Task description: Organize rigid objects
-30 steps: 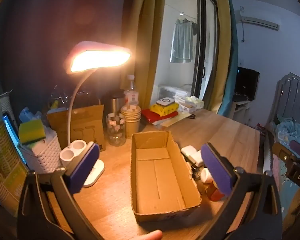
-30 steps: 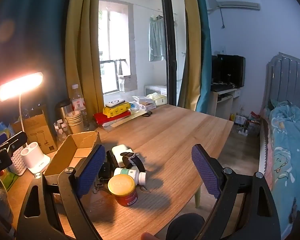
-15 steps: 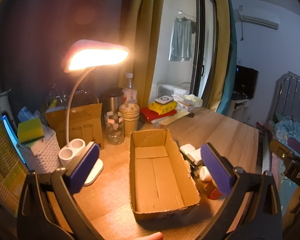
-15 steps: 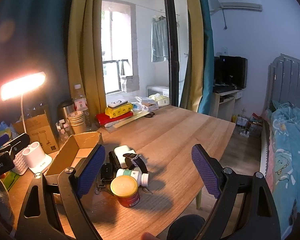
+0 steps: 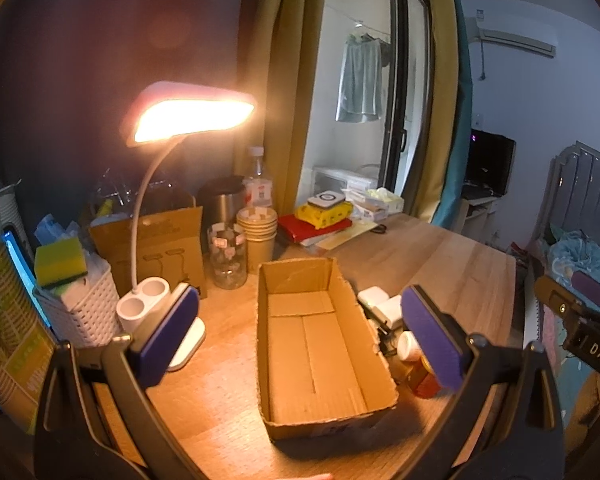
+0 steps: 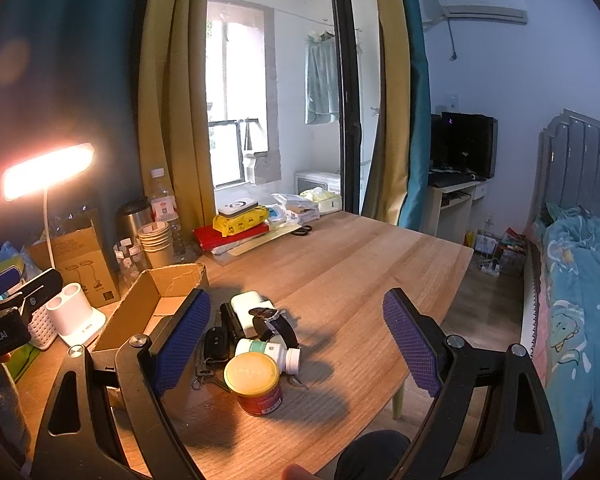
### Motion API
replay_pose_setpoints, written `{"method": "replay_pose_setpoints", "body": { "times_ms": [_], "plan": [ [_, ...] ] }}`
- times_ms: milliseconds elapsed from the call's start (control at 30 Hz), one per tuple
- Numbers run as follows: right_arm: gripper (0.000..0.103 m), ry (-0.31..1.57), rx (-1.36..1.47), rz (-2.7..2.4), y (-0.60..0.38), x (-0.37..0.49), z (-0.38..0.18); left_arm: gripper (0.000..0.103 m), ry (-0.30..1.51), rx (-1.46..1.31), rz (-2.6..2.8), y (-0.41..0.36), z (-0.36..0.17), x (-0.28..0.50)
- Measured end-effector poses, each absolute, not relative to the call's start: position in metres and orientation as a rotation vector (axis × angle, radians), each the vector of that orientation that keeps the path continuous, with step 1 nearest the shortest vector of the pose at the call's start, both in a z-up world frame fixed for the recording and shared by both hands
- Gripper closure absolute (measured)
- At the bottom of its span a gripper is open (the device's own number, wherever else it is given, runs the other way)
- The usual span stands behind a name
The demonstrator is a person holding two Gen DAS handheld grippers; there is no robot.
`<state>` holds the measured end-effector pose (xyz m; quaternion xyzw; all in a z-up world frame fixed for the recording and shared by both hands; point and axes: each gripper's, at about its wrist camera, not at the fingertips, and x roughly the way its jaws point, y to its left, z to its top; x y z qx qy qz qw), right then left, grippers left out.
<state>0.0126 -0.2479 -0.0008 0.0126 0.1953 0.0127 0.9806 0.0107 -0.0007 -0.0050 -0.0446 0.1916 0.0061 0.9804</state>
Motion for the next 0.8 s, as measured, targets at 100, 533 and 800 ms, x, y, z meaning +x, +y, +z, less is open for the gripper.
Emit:
{"method": "replay_pose_setpoints", "body": {
  "times_ms": [100, 533, 800],
  "plan": [
    [0.013, 0.393, 0.026, 0.027, -0.2473, 0.0118, -0.0007, 0.001, 0.387, -0.093, 0.018, 0.0001, -0.0052, 0.0110],
    [0.013, 0.394, 0.024, 0.027, -0.2460, 0.0121, -0.0009, 0.001, 0.382, -0.086, 0.016, 0.0001, -0.0057, 0.0104],
    [0.013, 0.396, 0.024, 0.030, -0.2442, 0.0121, -0.0017, 0.001, 0.379, -0.083, 0.020, 0.0019, -0.0044, 0.0095]
  ]
}}
